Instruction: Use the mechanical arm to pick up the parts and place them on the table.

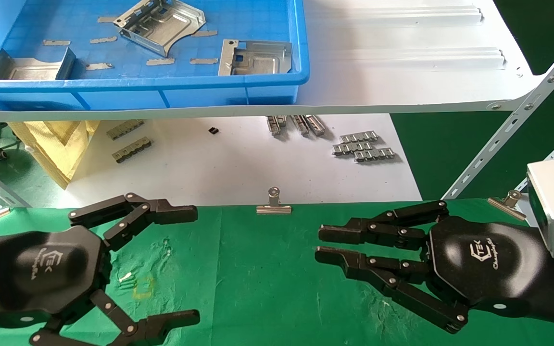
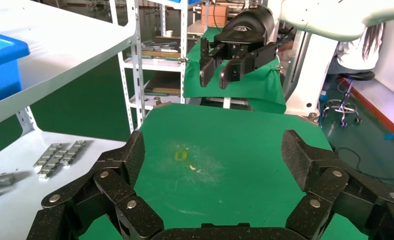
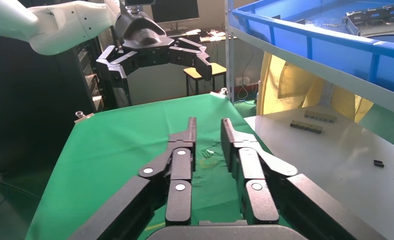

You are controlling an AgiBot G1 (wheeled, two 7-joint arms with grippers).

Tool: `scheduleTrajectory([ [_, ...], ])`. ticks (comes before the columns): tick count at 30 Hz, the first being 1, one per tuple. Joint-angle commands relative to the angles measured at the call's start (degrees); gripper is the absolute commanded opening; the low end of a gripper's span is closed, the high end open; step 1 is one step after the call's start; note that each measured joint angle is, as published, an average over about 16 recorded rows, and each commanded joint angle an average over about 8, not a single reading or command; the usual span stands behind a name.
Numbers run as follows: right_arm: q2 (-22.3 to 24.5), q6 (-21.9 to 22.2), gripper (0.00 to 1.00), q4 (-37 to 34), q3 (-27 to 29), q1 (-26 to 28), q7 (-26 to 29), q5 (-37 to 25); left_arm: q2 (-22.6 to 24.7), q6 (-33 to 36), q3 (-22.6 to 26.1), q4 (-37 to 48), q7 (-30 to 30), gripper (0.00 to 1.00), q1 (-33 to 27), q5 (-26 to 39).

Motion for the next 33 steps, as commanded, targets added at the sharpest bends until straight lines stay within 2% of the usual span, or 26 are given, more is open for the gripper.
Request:
scheduleTrajectory([
  [1,0.0,0.0,0.0,0.0,0.0,0.0,0.0,0.0,0.0,0.0,0.0,0.0,0.0,1.0,0.0,0.0],
  [14,0.0,0.0,0.01,0.0,0.0,0.0,0.0,0.0,0.37,-0.12,0.05,-0.03,-0.53,1.0,-1.49,0.08],
  [18,0.0,0.0,0.51,0.0,0.0,0.0,0.0,0.0,1.63,-1.09,0.19,1.59,-1.57,1.0,-6.99,1.44],
  [22,0.0,0.0,1.0,0.0,0.0,0.0,0.0,0.0,4.84,-2.94,1.65,8.41,-1.91,1.0,-17.33,6.42],
  [27,0.0,0.0,1.0,0.0,0.0,0.0,0.0,0.0,11.81,-8.68,5.64,24.79,0.4,1.0,-32.75,17.65],
  [33,0.0,0.0,1.0,0.0,0.0,0.0,0.0,0.0,21.34,-23.79,9.6,45.88,5.1,1.0,-46.11,29.7],
])
